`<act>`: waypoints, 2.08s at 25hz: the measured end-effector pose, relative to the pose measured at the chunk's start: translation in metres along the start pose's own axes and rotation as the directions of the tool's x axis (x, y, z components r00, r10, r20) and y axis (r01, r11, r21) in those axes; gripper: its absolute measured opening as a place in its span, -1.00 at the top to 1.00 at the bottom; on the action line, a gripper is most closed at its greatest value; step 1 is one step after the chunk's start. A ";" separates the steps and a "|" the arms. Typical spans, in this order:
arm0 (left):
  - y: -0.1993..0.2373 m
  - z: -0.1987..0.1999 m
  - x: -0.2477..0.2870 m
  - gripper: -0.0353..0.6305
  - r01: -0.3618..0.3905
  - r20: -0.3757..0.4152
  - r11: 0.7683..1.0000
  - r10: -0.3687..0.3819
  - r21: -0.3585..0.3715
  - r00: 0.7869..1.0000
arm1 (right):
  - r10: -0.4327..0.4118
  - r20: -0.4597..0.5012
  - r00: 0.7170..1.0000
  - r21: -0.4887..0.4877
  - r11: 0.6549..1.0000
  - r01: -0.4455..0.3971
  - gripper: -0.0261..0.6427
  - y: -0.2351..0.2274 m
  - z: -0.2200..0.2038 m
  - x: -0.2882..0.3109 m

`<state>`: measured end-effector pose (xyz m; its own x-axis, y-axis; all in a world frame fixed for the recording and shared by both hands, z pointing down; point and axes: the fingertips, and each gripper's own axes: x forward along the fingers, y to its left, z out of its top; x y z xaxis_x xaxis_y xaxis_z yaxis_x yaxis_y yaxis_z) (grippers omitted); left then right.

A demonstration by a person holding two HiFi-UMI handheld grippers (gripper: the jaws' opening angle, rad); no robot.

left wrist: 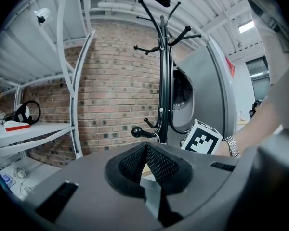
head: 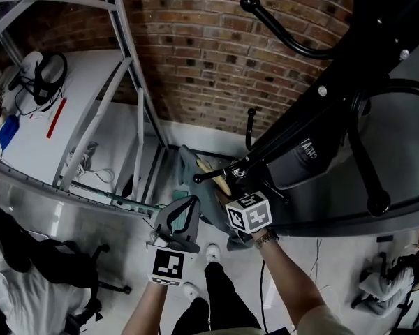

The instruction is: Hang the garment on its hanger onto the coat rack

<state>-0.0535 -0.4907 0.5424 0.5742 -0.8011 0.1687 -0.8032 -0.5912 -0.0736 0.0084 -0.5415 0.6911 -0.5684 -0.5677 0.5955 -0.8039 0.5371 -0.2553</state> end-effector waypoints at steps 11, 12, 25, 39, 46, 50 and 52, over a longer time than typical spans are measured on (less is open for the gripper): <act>-0.004 0.005 -0.004 0.89 -0.005 0.004 1.000 0.005 0.006 1.000 | -0.053 0.037 0.998 -0.038 0.998 0.055 0.42 0.000 0.013 -0.014; -0.003 0.006 -0.006 0.89 -0.008 0.005 1.000 0.008 0.008 1.000 | -0.063 0.051 0.997 -0.039 0.997 0.065 0.39 0.000 0.015 -0.019; -0.023 0.039 -0.063 0.89 0.004 0.056 0.999 -0.006 0.042 0.998 | -0.129 0.371 0.920 -0.053 0.986 0.159 0.79 0.066 0.060 -0.147; -0.061 0.082 -0.182 0.89 0.035 0.168 0.999 -0.038 0.020 0.985 | -0.068 0.544 0.837 -0.097 0.985 0.143 0.85 0.213 0.062 -0.256; -0.069 0.086 -0.223 0.89 0.041 0.177 0.999 -0.044 0.018 0.983 | -0.068 0.554 0.830 -0.103 0.983 0.149 0.85 0.248 0.056 -0.276; -0.072 0.084 -0.229 0.89 0.044 0.174 0.999 -0.046 0.014 0.984 | -0.071 0.554 0.829 -0.107 0.982 0.155 0.85 0.253 0.055 -0.281; -0.070 0.086 -0.232 0.89 0.047 0.178 0.999 -0.049 0.014 0.983 | -0.075 0.554 0.829 -0.104 0.982 0.158 0.85 0.256 0.054 -0.281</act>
<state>-0.1169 -0.2710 0.4241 0.6317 -0.7752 -0.0056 -0.7731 -0.6294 -0.0789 -0.0474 -0.2778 0.4176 -0.5081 -0.8564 0.0914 -0.8611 0.5026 -0.0773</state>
